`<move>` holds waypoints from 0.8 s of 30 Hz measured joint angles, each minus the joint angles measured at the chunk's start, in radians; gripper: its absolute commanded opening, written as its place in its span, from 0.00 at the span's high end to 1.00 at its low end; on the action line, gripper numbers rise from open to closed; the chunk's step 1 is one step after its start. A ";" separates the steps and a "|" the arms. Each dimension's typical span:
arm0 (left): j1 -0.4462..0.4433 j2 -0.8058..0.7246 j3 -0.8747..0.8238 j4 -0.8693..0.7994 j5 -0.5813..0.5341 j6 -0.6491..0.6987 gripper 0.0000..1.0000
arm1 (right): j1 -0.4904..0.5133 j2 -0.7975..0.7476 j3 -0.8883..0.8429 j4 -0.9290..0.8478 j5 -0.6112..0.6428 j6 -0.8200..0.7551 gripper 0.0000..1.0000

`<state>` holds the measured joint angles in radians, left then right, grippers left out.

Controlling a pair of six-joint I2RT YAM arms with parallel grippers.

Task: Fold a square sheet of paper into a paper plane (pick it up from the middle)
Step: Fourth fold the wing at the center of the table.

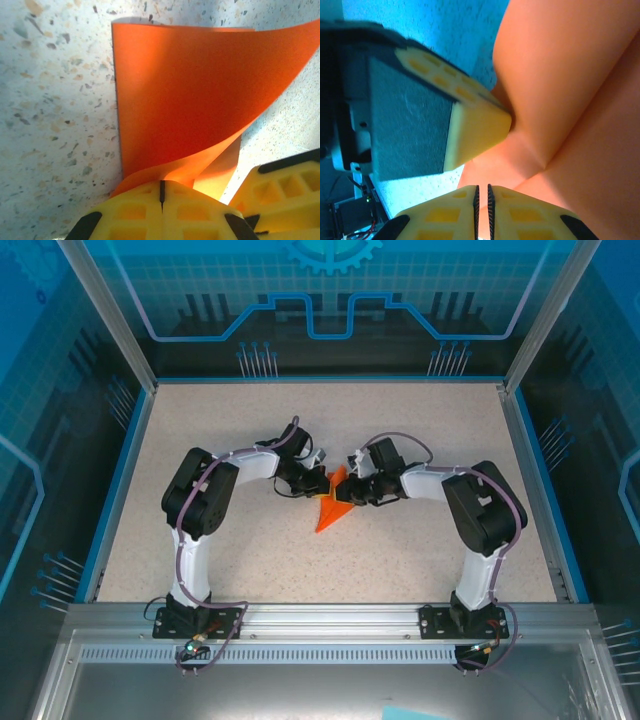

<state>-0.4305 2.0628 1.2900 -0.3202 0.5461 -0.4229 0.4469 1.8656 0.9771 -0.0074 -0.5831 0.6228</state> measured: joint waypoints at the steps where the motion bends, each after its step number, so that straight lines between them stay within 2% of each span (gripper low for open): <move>1: -0.001 0.000 0.000 -0.001 0.000 0.005 0.97 | -0.007 0.004 0.006 0.000 0.000 0.000 0.85; 16: -0.006 0.000 0.011 -0.016 0.000 0.008 0.96 | -0.029 0.099 0.074 -0.028 0.035 -0.022 0.85; 24: -0.018 -0.021 0.028 -0.038 -0.005 0.011 0.90 | -0.026 0.113 0.113 -0.090 0.071 -0.053 0.85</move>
<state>-0.4484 2.0422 1.3182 -0.3584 0.5407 -0.4114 0.4210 1.9789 1.0901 -0.0978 -0.5117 0.5701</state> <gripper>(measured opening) 0.077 0.148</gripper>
